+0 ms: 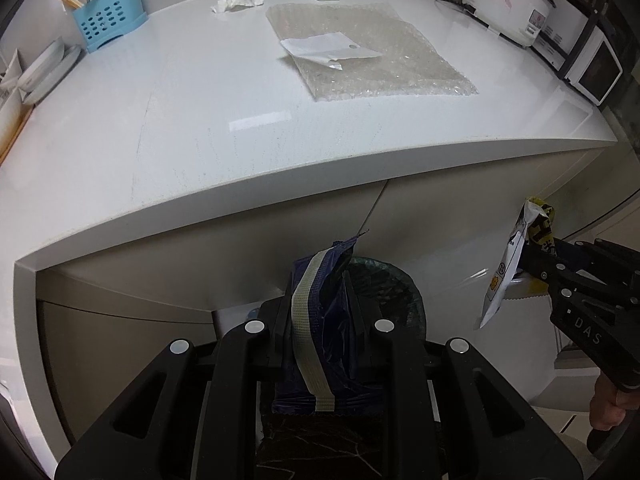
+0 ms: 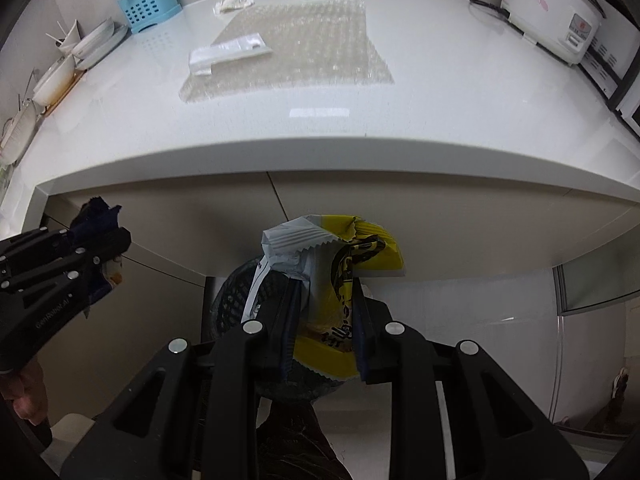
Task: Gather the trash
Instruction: 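Lower both held bags over the trash bin opening, then open the right tool to drop the yellow snack bag into the bin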
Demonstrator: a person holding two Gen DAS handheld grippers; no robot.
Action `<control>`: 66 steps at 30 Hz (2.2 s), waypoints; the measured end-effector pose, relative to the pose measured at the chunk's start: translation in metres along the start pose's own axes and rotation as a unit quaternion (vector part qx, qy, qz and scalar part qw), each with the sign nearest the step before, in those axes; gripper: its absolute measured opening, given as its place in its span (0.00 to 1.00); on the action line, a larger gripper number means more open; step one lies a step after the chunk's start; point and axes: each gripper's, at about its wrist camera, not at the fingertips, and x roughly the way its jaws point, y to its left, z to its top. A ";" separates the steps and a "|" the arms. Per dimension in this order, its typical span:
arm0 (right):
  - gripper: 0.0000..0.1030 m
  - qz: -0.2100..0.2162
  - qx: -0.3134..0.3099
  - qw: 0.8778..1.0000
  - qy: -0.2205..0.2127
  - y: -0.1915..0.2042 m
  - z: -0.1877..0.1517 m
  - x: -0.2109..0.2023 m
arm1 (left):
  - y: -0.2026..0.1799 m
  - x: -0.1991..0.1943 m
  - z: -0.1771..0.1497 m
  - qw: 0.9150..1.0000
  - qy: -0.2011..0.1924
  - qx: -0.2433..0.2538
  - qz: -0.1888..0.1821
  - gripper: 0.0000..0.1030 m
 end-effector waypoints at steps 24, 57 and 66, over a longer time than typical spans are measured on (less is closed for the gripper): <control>0.21 -0.002 -0.025 0.999 0.041 0.006 -0.031 0.072 | -0.011 0.065 -0.027 0.999 0.028 0.038 0.001 0.17; 0.53 0.034 -0.041 0.994 0.098 0.014 -0.035 0.143 | 0.000 0.089 -0.037 0.998 0.054 0.003 0.011 0.17; 0.85 0.043 -0.045 0.995 0.077 0.020 -0.038 0.138 | 0.000 0.085 -0.037 0.999 0.052 0.002 0.014 0.17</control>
